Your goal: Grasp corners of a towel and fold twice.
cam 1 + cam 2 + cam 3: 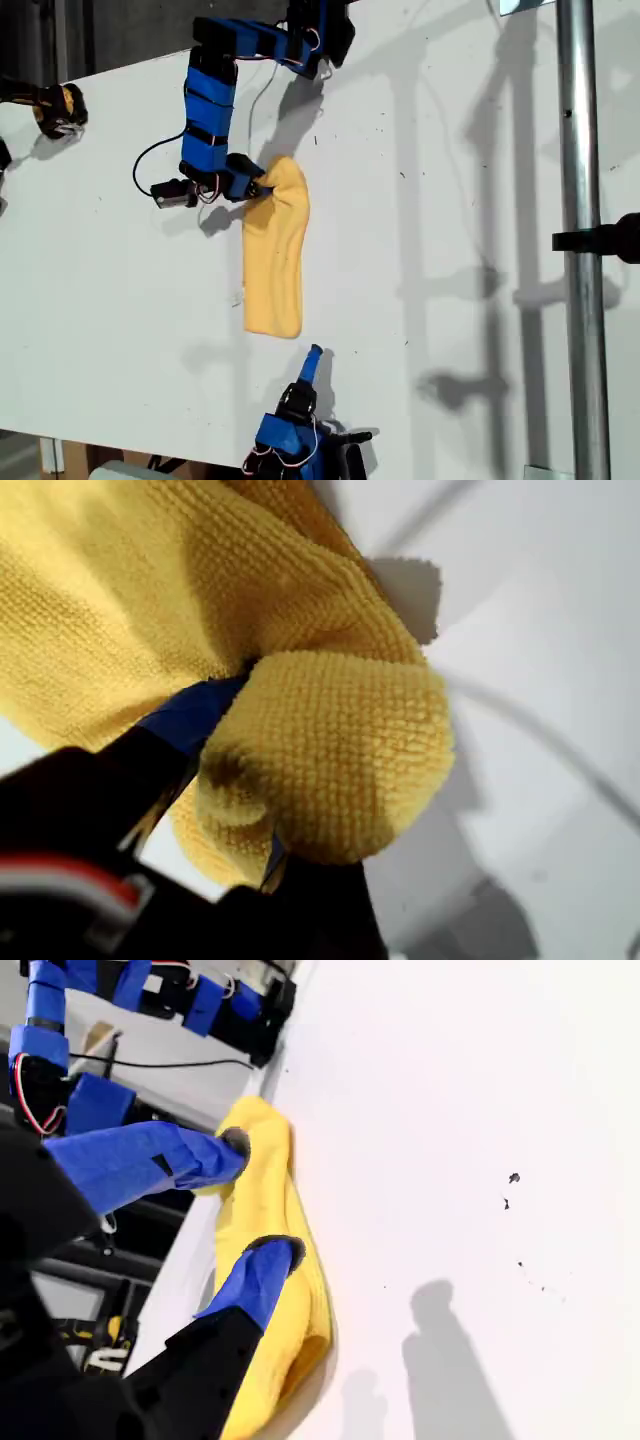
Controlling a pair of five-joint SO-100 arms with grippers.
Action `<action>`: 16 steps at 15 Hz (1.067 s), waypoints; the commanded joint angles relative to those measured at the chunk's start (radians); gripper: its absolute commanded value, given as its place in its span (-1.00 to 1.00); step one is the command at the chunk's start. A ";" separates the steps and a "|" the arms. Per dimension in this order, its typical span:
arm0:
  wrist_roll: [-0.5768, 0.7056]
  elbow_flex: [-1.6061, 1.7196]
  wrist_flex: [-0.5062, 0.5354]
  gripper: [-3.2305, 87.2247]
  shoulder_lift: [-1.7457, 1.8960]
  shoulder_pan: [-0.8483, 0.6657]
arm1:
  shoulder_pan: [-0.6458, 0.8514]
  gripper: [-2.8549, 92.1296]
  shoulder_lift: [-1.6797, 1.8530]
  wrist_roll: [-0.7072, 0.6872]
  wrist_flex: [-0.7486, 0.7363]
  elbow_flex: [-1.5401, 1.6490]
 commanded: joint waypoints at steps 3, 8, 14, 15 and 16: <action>0.017 -0.005 0.000 -0.58 0.005 -0.012 | -0.044 -0.94 0.462 0.078 0.253 0.170; 0.026 -0.008 0.011 -0.58 0.005 -0.008 | -0.074 -0.94 0.822 0.215 0.495 0.296; 0.017 -0.009 0.011 -0.57 0.005 -0.002 | -0.163 -0.94 0.785 0.123 0.067 0.198; 0.012 -0.009 0.011 -0.57 0.005 0.003 | -0.163 -0.94 0.730 0.107 -0.006 0.167; 0.008 -0.009 0.009 -0.57 0.005 0.008 | -0.163 -0.94 0.667 0.092 -0.067 0.133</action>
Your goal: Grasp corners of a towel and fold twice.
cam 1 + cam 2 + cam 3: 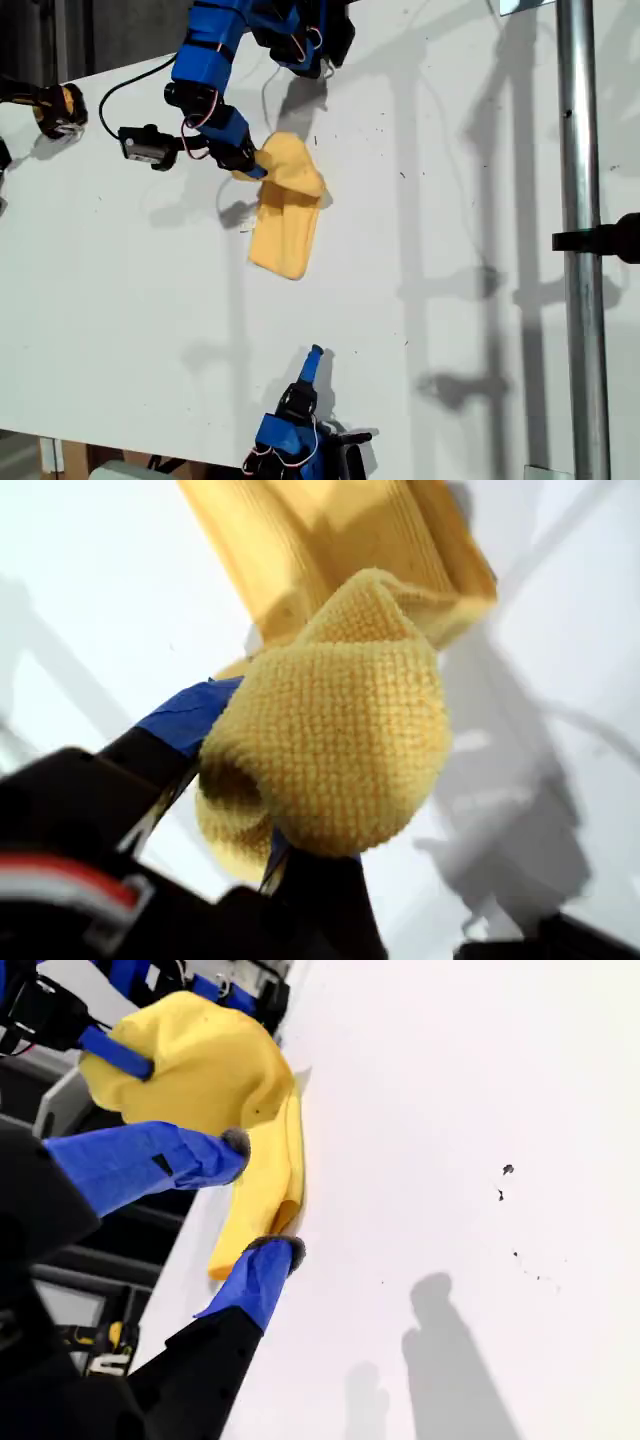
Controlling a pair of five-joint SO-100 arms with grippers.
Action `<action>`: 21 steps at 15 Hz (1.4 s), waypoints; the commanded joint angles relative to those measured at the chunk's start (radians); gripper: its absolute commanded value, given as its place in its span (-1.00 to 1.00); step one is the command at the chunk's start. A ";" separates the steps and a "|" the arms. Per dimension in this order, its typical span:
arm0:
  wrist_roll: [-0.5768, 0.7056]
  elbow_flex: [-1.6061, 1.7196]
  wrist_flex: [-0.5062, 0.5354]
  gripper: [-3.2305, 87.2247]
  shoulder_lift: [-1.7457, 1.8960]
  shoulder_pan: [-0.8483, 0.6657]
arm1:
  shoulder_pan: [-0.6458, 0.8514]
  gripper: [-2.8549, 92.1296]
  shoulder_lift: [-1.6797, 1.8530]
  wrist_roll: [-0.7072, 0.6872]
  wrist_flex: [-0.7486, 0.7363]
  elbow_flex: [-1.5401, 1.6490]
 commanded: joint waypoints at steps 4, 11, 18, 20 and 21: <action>-0.020 -0.011 -0.012 -0.57 0.005 0.011 | 0.014 -0.94 -0.242 -0.048 -0.262 -0.173; -0.037 -0.009 -0.018 -0.57 0.005 0.011 | 0.015 -0.94 -0.683 -0.051 -0.433 -0.394; -0.038 -0.005 -0.035 -0.55 0.005 -0.003 | 0.000 0.00 -0.675 -0.104 -0.443 -0.518; -0.043 -0.002 -0.035 -0.54 0.005 -0.009 | 0.023 -0.32 -0.523 -0.104 -0.515 -0.428; -0.049 0.000 -0.029 -0.55 0.005 -0.014 | 0.048 -0.58 -0.442 -0.104 -0.494 -0.382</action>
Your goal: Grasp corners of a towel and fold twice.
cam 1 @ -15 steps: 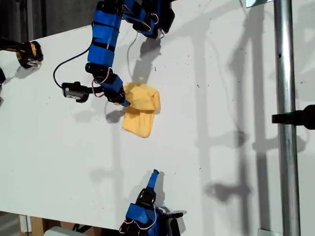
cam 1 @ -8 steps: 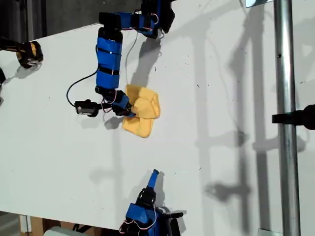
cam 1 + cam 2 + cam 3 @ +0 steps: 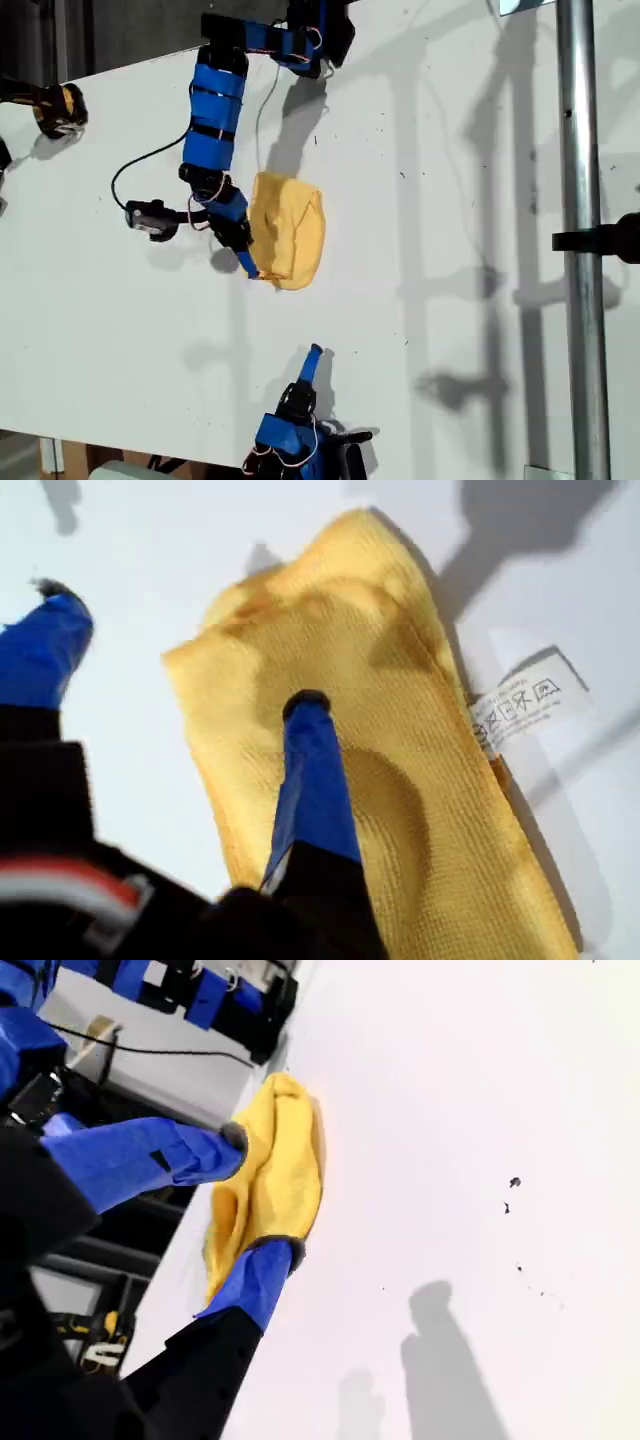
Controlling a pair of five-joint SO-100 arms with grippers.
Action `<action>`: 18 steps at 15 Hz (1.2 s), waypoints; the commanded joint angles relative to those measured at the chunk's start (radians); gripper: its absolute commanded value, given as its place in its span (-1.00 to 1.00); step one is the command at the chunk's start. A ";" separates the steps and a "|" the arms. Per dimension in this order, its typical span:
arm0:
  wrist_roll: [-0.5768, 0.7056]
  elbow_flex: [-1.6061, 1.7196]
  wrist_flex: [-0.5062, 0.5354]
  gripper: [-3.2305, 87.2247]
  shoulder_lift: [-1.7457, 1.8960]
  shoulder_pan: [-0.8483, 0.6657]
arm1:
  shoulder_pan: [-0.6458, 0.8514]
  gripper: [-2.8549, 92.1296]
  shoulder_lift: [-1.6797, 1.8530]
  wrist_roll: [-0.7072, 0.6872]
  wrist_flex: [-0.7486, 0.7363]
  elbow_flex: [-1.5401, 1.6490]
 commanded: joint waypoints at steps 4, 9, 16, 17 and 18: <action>-0.052 0.023 0.011 -0.69 0.005 -0.034 | 0.098 -0.73 0.600 0.032 0.253 0.430; -0.281 0.028 0.132 -0.70 0.005 0.009 | -0.041 -0.92 1.371 0.376 0.126 1.284; 0.192 0.028 0.235 -0.70 0.005 0.002 | -0.017 -0.84 1.628 0.640 0.474 1.509; 0.152 0.028 0.242 -0.70 0.005 0.000 | -0.015 -0.81 1.821 0.517 0.511 1.532; 0.144 0.028 0.242 -0.70 0.005 -0.002 | -0.015 -0.81 1.985 0.549 0.558 1.528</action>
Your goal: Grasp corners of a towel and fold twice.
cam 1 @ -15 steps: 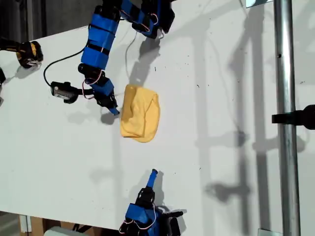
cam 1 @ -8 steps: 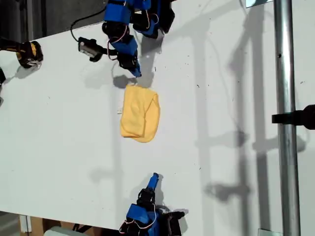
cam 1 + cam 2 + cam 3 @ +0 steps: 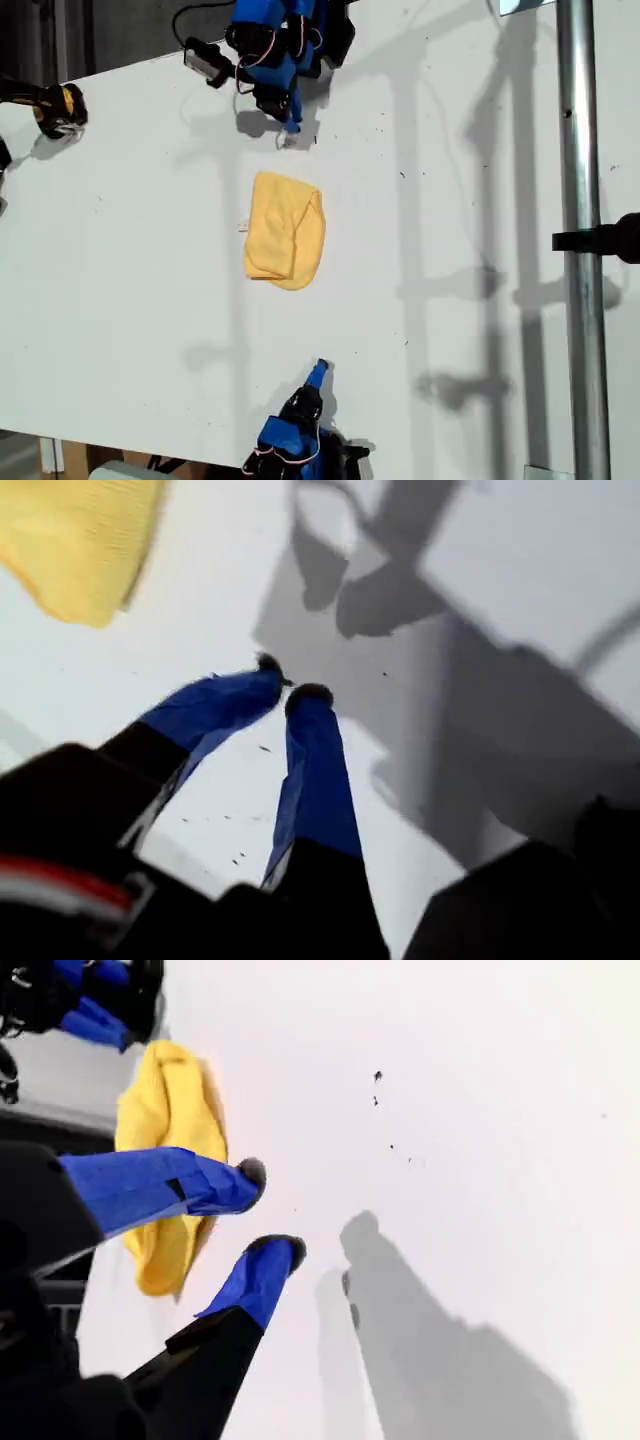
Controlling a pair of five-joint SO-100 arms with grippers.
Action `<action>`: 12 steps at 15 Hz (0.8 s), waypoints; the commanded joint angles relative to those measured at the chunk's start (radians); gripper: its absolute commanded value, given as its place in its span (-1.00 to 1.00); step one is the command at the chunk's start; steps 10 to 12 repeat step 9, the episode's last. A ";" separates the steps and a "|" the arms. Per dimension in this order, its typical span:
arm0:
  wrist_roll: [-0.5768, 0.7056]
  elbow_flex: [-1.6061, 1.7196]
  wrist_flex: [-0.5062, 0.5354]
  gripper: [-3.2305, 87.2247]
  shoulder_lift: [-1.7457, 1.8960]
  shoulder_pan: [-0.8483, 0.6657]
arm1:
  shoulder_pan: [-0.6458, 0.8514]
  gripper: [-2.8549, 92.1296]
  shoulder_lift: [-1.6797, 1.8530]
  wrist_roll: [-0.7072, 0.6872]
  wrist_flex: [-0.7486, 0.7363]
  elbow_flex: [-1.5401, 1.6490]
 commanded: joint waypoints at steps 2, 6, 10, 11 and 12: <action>0.009 0.005 0.003 -0.70 0.005 -0.009 | 0.005 -0.79 0.206 0.006 0.143 -0.066; 0.009 0.005 0.003 -0.70 0.005 -0.009 | -0.002 -0.77 0.206 0.006 0.130 -0.055; 0.009 0.005 0.003 -0.70 0.005 -0.009 | -0.002 -0.77 0.206 0.006 0.130 -0.055; 0.009 0.005 0.003 -0.70 0.005 -0.009 | -0.002 -0.77 0.206 0.006 0.130 -0.055; 0.009 0.005 0.003 -0.70 0.005 -0.009 | -0.002 -0.77 0.206 0.006 0.130 -0.055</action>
